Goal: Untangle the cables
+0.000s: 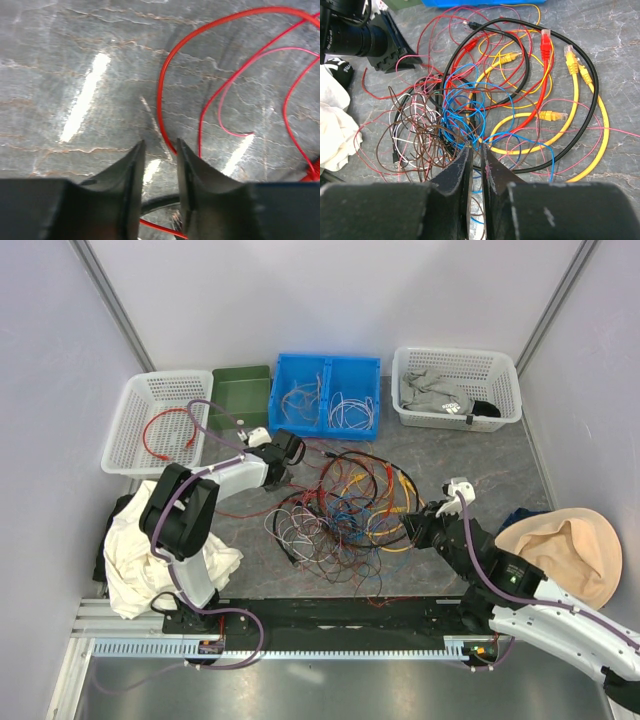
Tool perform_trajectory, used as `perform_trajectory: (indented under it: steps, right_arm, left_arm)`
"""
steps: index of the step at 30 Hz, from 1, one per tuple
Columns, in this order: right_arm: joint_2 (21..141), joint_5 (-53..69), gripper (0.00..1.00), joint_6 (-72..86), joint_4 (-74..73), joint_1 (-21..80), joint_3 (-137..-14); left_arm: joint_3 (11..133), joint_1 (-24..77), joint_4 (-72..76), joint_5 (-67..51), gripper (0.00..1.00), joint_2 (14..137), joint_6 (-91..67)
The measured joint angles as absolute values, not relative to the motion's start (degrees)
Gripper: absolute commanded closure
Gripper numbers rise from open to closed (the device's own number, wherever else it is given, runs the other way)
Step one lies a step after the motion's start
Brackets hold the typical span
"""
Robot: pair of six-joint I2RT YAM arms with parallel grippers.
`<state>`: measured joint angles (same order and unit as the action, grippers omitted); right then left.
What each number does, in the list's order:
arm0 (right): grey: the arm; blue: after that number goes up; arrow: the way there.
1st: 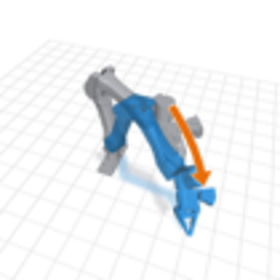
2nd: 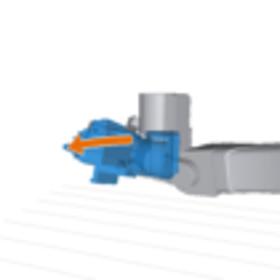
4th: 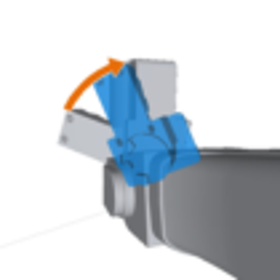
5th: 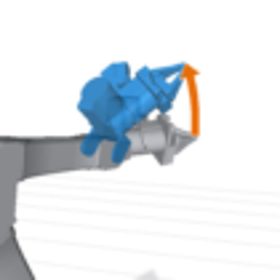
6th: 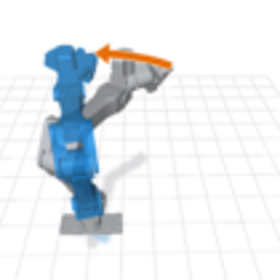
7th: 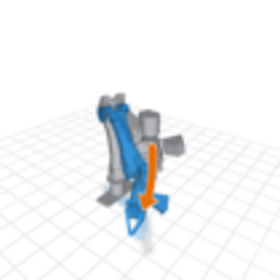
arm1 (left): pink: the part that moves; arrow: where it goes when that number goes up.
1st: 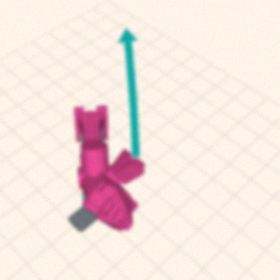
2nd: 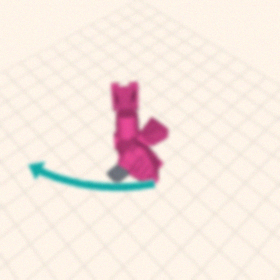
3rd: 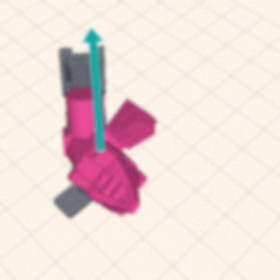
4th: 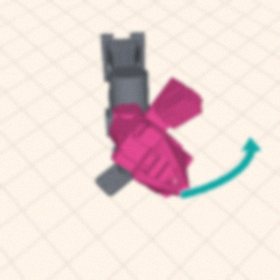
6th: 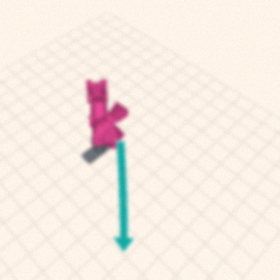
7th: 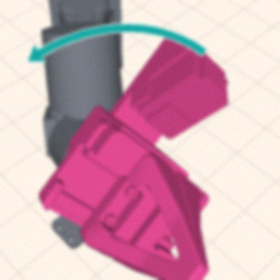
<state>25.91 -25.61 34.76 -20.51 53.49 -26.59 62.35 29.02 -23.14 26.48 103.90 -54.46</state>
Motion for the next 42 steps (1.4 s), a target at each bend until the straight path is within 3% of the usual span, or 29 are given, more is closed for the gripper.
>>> perform_trajectory:
  steps: [3,4,14,23,25,29,33,35,36,38,39,40,42]
  right_arm:
    - [25.50,-25.58,0.83,34.76,-20.49,53.49,-26.59]
    - [25.50,-25.58,0.83,34.76,-20.51,53.49,-26.59]
    - [24.08,-25.47,0.83,34.76,-20.67,53.49,-26.59]
    - [25.63,-25.10,0.86,34.22,-20.21,53.47,-26.72]
    - [26.28,-24.03,0.83,33.98,-19.57,53.47,-26.72]
    - [28.27,-20.99,0.61,32.58,-16.95,53.47,-27.44]
    - [32.95,-17.56,0.57,30.30,-13.76,53.47,-31.29]
    - [35.42,-16.32,0.57,29.63,-12.21,53.47,-33.76]
    - [36.47,-15.94,0.57,29.39,-11.14,53.47,-34.65]
    - [37.80,-15.09,0.56,29.10,-9.37,53.47,-35.40]
    - [38.02,-14.83,0.56,29.04,-9.02,53.47,-35.40]
    - [38.15,-14.79,0.56,29.04,-8.93,53.47,-35.40]
    - [38.35,-14.68,0.56,29.02,-8.64,53.47,-35.40]
  left_arm:
    - [62.33,28.93,-23.97,26.96,0.96,103.90,-54.37]
    - [62.28,28.84,-24.12,27.00,0.98,103.90,-54.24]
    - [59.35,28.10,-24.80,24.71,0.98,98.54,-51.16]
    - [68.03,29.80,-26.20,18.90,0.98,72.34,-41.36]
    - [69.82,30.44,-25.67,17.56,0.98,68.20,-40.32]
    - [75.11,30.92,-27.79,13.13,0.98,64.58,-37.45]
    - [87.72,31.53,-30.13,7.73,0.98,68.64,-34.04]
    - [92.68,32.34,-29.98,5.78,0.78,70.52,-32.45]
    - [93.41,32.67,-29.71,5.56,0.50,70.81,-31.86]
    - [91.94,33.08,-29.69,5.52,0.26,70.81,-30.87]
    - [88.82,33.21,-28.99,6.13,0.06,70.52,-31.18]
    - [86.35,33.23,-29.32,6.76,0.01,70.43,-31.03]
    - [79.70,33.23,-29.39,8.91,0.01,70.91,-31.55]
